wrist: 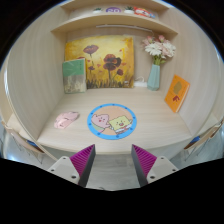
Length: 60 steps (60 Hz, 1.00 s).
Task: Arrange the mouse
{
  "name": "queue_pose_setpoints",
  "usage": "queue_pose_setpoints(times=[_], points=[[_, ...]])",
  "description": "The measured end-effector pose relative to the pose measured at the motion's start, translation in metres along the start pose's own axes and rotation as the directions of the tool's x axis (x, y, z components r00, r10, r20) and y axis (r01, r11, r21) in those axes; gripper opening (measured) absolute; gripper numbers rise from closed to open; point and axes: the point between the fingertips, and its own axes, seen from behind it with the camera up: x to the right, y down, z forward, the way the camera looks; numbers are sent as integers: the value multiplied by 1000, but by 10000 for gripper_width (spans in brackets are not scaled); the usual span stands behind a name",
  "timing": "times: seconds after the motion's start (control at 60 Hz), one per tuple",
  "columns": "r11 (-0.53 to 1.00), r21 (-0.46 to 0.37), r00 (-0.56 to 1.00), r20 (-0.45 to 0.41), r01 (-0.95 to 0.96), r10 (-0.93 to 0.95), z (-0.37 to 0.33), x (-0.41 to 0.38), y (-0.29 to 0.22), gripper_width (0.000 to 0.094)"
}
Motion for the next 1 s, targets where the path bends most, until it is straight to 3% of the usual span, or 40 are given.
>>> queue_pose_setpoints(times=[0.15,0.383,0.75,1.0], points=[[998,-53,997,79,15,-11,28,-90,21,716],[997,-77,982,190,13,2,80,-203,11,724],[994,-102,992,124,-27,40,166,-239,-39,714],[996,-92,989,145,3,11,207,-268,-74,710]])
